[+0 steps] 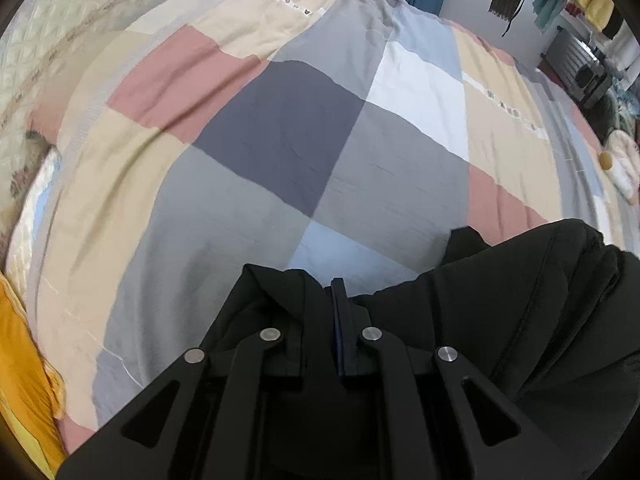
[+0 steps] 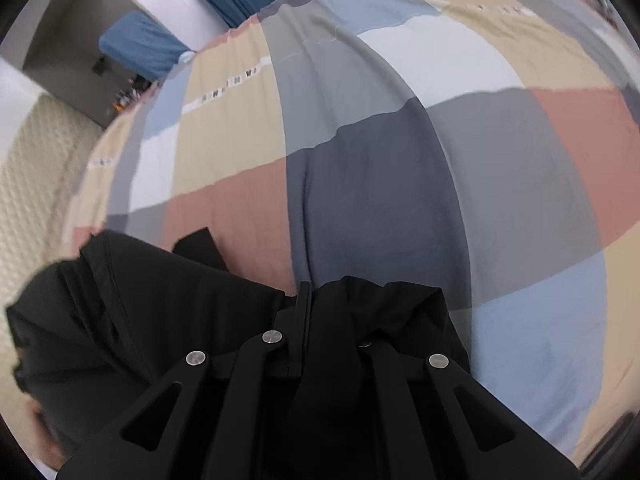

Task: Fold large clothes
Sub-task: 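Open both grippers to release the folded jacket, then press the folded jacket flat with both grippers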

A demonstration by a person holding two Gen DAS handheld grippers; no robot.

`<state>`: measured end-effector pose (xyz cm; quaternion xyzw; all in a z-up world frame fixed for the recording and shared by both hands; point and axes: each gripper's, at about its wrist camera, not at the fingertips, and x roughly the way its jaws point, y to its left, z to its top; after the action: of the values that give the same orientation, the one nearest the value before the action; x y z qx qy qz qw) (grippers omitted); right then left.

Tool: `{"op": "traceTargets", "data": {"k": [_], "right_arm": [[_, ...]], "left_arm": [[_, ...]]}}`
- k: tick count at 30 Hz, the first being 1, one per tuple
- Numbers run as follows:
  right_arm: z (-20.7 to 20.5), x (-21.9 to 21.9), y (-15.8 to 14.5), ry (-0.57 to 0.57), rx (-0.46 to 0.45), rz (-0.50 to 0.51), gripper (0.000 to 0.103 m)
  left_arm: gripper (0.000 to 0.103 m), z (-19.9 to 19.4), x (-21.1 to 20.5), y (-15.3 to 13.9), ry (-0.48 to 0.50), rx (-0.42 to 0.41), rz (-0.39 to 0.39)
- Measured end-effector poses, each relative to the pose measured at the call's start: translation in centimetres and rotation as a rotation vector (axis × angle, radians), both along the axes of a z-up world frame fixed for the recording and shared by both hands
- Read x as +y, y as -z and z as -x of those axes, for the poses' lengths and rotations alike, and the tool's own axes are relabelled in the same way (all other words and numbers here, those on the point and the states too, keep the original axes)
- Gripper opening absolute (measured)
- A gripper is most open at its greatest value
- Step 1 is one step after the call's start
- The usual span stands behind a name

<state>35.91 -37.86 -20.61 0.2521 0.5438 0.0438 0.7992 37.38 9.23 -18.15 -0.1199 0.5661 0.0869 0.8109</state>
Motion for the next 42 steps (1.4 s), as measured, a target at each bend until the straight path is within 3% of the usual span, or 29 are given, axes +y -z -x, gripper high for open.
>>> {"op": "traceTargets", "data": {"k": [4, 8, 10, 11, 12, 13, 14, 17, 21, 27, 31, 34, 36, 42], "right_arm": [[1.9, -1.6, -1.5, 0.0, -0.016, -0.11, 0.009], [4.5, -2.3, -4.5, -0.026, -0.045, -0.131, 0.021], [5.5, -2.2, -6.3, -0.04, -0.06, -0.109, 0.031], [6.3, -2.3, -7.6, -0.038, -0.078, -0.088, 0.044], [6.8, -2.3, -8.6, -0.034, -0.096, -0.076, 0.053], [7.5, -2.3, -10.1, -0.031, -0.126, -0.056, 0.069], [8.1, -2.1, -11.7, -0.031, -0.163, -0.02, 0.072], [9.7, -0.3, -15.4, -0.071, -0.263, 0.112, 0.072], [10.6, 3.6, -17.0, -0.124, -0.358, 0.162, 0.076], [10.4, 11.7, -12.5, -0.217, -0.425, 0.248, 0.078], [9.0, 15.0, -8.4, -0.23, -0.443, 0.304, 0.078], [7.9, 16.3, -6.0, -0.226, -0.448, 0.412, 0.078], [7.0, 16.7, -5.1, -0.221, -0.459, 0.432, 0.077], [3.9, 16.9, -3.1, -0.219, -0.432, 0.406, 0.078]], "left_arm": [[0.013, 2.2, 0.8, -0.5, -0.007, -0.026, 0.088], [0.026, 4.3, 2.1, -1.9, -0.005, -0.01, 0.212], [0.048, 5.5, 2.9, -3.4, -0.007, -0.025, 0.266], [0.075, 6.1, 3.2, -4.3, -0.008, -0.037, 0.287], [0.084, 6.6, 3.4, -5.4, 0.001, -0.06, 0.296], [0.084, 7.1, 3.3, -6.4, 0.009, -0.085, 0.282], [0.084, 7.7, 3.2, -7.7, 0.018, -0.114, 0.255], [0.084, 9.2, 1.4, -11.1, 0.087, -0.223, 0.156], [0.084, 10.5, -3.1, -13.1, 0.203, -0.362, 0.091], [0.084, 9.6, -9.6, -10.1, 0.289, -0.457, -0.001], [0.084, 8.4, -11.5, -6.9, 0.302, -0.448, -0.066], [0.084, 6.7, -12.0, -4.7, 0.304, -0.42, -0.105], [0.084, 5.9, -11.4, -3.8, 0.294, -0.405, -0.071], [0.084, 4.4, -11.1, -2.2, 0.279, -0.4, -0.068]]}}
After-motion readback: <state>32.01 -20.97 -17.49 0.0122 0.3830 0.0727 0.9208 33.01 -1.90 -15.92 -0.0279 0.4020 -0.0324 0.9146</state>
